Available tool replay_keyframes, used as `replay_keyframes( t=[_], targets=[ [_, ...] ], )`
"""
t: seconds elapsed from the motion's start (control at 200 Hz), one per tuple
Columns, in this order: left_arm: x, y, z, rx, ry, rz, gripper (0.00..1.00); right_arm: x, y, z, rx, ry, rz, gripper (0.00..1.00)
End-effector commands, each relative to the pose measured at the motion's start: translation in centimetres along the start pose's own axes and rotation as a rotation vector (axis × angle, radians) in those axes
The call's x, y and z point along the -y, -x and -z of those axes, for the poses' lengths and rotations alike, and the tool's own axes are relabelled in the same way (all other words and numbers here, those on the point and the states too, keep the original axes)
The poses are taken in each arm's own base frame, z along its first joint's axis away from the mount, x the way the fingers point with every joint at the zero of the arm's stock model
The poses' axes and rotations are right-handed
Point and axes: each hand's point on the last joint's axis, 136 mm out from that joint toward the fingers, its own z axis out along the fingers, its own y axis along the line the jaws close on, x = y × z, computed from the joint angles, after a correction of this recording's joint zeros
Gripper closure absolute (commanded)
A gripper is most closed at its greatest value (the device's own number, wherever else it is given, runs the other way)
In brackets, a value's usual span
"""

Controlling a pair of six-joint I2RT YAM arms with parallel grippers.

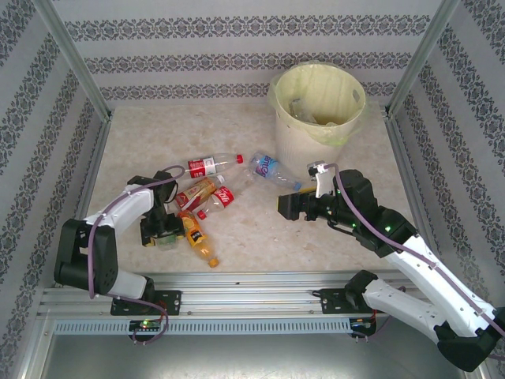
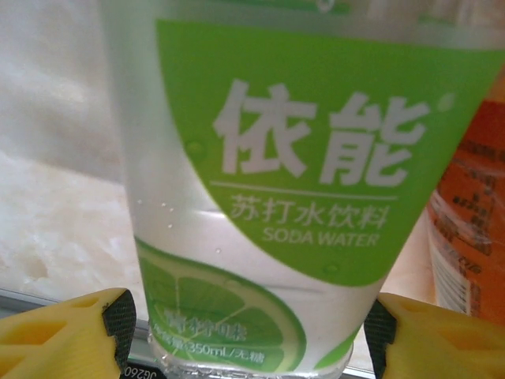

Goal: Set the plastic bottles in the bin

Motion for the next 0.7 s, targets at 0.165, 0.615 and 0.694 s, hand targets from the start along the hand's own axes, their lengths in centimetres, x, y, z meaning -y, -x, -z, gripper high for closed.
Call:
replay_keyframes(
  t=[0.165,0.615,0.694],
  targets=[
    [0.1,0.2,-0.7,-0.015,-0.023,-0.002,0.31,0.0,-0.3,-0.2,-0.002,-0.004,-0.002,0.10],
    [-0.7,0.6,4.6,0.112,-0.035,-0.006,0.48,-1.1,-0.3,-0.3,0.000,0.064,-0.033,0.10],
    [-0.5,0.9,6.8,0.166,-0.062,-0.010,0.49,-1.3,-0.1,-0.4,0.005,0.078,-0.048,0.10]
  ],
)
